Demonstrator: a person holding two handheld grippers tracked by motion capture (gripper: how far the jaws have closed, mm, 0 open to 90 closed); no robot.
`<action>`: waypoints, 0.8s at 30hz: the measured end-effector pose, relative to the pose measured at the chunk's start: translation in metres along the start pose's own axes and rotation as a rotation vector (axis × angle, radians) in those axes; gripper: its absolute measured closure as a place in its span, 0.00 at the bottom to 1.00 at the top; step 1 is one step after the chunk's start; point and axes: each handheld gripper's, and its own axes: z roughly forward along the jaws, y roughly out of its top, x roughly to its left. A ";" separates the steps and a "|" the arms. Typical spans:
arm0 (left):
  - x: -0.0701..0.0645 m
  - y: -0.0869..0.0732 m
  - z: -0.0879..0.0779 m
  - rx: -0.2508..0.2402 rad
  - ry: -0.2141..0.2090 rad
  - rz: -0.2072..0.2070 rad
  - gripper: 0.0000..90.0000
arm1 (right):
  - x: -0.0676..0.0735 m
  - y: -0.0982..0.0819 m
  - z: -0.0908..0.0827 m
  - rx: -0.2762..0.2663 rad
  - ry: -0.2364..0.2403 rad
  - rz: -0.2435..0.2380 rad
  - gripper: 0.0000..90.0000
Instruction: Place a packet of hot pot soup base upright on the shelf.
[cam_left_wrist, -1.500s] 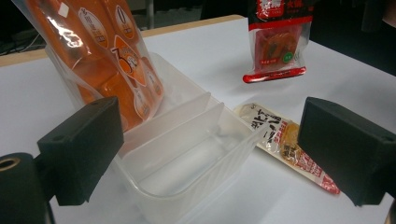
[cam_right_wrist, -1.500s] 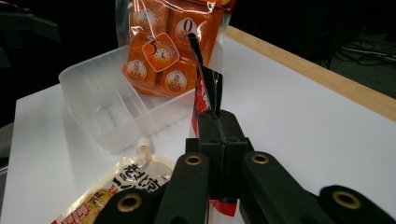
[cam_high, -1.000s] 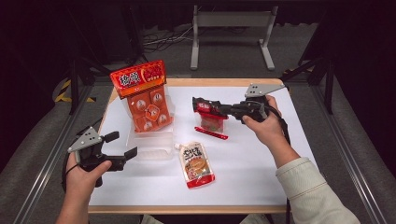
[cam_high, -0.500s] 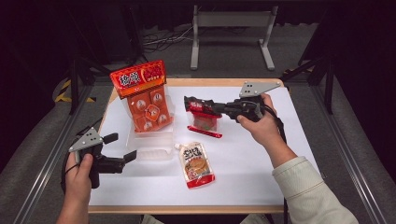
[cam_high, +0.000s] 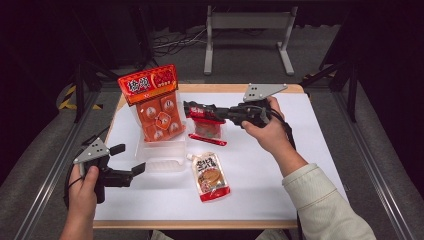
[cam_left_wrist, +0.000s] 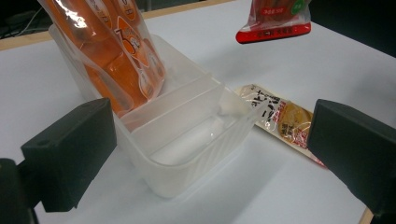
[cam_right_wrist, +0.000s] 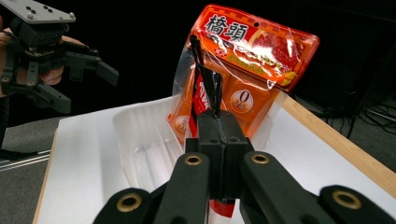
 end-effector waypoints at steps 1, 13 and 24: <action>0.001 -0.002 -0.002 0.000 0.005 0.004 0.03 | 0.001 0.003 0.006 0.003 0.007 -0.006 1.00; 0.002 -0.007 -0.015 -0.021 0.022 -0.017 0.03 | 0.006 0.014 0.032 0.010 0.044 -0.037 1.00; 0.005 -0.007 -0.019 -0.030 0.002 -0.003 0.03 | 0.012 0.021 0.051 0.020 0.065 -0.065 1.00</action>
